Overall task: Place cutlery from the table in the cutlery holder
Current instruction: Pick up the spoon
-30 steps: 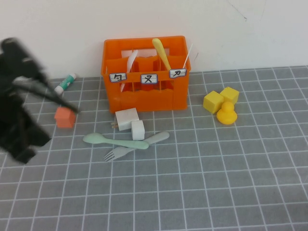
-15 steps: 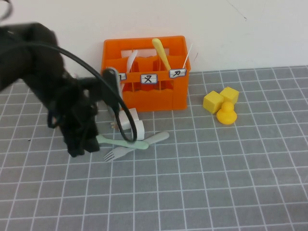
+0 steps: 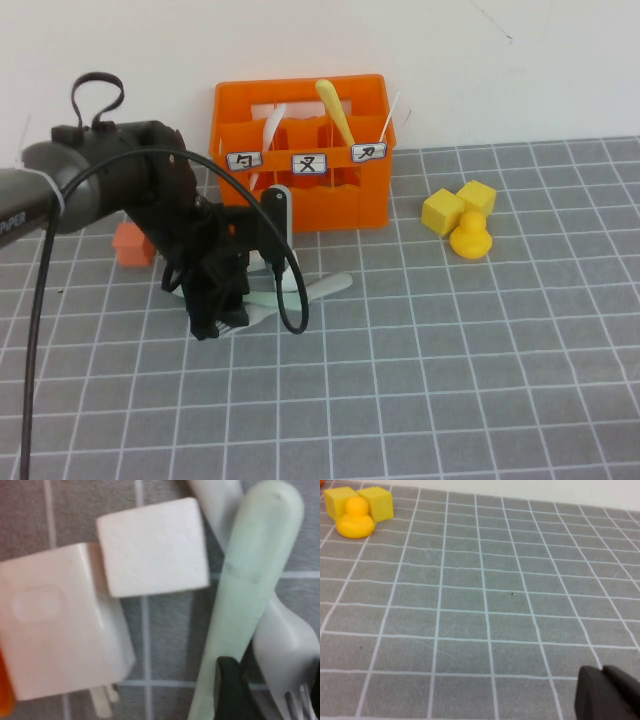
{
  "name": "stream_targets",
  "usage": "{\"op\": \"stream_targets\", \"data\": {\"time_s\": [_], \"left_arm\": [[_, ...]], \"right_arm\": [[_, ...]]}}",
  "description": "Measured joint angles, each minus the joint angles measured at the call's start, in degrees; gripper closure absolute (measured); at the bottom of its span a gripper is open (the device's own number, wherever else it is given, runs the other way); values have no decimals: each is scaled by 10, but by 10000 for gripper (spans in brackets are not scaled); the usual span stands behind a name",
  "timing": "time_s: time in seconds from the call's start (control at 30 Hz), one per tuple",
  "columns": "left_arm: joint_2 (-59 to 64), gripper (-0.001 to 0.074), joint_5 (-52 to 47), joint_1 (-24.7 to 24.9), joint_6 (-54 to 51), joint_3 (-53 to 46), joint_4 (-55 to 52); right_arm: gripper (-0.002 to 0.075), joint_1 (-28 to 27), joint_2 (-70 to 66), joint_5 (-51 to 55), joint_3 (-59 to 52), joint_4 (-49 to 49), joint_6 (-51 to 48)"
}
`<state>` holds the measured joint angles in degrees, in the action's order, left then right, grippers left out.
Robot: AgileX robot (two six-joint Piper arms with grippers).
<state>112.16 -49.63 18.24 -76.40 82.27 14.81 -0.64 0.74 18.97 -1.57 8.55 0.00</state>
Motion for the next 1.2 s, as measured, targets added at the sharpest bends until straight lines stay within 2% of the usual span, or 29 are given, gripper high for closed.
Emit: {"op": "stream_targets", "data": {"time_s": [0.3, 0.6, 1.2], "left_arm": [[6, 423, 94, 13, -16, 4, 3], [11, 423, 128, 29, -55, 5, 13], [26, 424, 73, 34, -72, 6, 47]], "right_arm": [[729, 0, 0, 0, 0, 0, 0], [729, 0, 0, 0, 0, 0, 0], [729, 0, 0, 0, 0, 0, 0]]}}
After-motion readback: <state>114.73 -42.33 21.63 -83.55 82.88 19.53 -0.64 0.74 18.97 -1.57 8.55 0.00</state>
